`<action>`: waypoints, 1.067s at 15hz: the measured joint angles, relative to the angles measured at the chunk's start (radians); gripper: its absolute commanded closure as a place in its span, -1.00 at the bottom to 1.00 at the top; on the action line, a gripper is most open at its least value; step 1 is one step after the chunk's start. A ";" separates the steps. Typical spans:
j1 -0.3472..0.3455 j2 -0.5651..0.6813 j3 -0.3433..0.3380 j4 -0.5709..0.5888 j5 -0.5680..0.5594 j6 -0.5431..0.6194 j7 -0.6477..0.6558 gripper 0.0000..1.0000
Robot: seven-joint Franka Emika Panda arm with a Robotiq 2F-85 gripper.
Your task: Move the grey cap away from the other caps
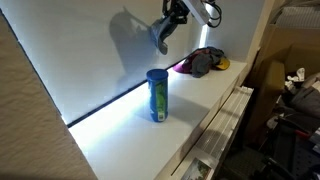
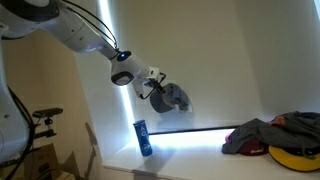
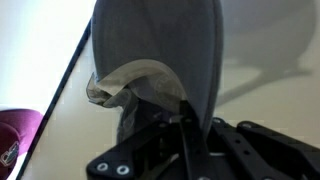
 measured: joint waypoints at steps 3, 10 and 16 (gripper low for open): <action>-0.090 -0.007 0.030 0.062 0.242 -0.017 -0.101 0.96; -0.198 -0.125 -0.080 0.043 0.699 -0.264 -0.477 0.96; -0.161 -0.174 -0.022 0.001 1.007 -0.367 -0.989 0.96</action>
